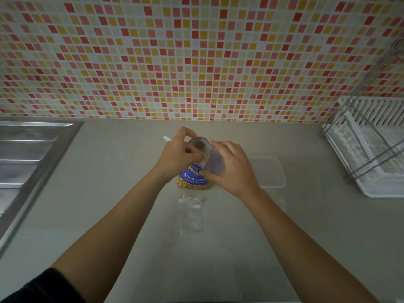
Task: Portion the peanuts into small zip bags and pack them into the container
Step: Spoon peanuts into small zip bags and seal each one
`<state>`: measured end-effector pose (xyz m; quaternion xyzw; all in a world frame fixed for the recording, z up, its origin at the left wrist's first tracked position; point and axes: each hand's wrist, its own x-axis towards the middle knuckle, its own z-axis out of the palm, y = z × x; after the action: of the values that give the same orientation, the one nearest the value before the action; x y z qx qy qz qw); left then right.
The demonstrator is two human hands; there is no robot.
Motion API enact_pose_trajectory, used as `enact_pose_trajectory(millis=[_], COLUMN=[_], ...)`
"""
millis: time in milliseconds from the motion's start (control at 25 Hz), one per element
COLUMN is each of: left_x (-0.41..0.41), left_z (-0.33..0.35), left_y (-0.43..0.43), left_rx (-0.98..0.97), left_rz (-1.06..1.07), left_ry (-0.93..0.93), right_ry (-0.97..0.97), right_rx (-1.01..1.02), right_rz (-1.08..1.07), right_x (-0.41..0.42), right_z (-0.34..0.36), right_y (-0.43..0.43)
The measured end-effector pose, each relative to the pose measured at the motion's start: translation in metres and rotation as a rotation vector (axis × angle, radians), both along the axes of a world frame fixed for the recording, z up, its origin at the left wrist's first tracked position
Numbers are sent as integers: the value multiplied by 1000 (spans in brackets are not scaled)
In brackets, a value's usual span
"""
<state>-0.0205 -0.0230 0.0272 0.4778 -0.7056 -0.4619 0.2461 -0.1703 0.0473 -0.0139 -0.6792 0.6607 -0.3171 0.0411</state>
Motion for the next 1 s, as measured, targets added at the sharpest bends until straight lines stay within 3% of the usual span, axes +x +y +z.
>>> enact_pose_trajectory(millis=[280, 400, 480, 520, 600, 680, 840, 1000], left_x=[-2, 3, 10, 13, 19, 21, 17, 14], left_z=[-1, 4, 5, 4, -1, -8, -9, 8], left_y=[-5, -10, -22, -30, -43, -49, -42, -31], left_rx=[-22, -369, -598, -575, -340, -166, -33, -367], left_rz=[-9, 62, 183, 226, 245, 239, 201, 89], left_ry=[-52, -159, -382, -526, -681, -564, -75, -64], right_ry=[-171, -325, -445, -534, -723, -827, -832, -869], right_rx=[-38, -61, -56, -37, 20, 63, 134, 183], right_rz=[28, -2, -44, -79, -145, -179, -169, -147], right_x=[0, -3, -7, -8, -10, -13, -17, -19], right_z=[0, -4, -6, -7, -9, -13, -17, -23], right_y=[-7, -8, -9, -10, -11, -14, -16, -16])
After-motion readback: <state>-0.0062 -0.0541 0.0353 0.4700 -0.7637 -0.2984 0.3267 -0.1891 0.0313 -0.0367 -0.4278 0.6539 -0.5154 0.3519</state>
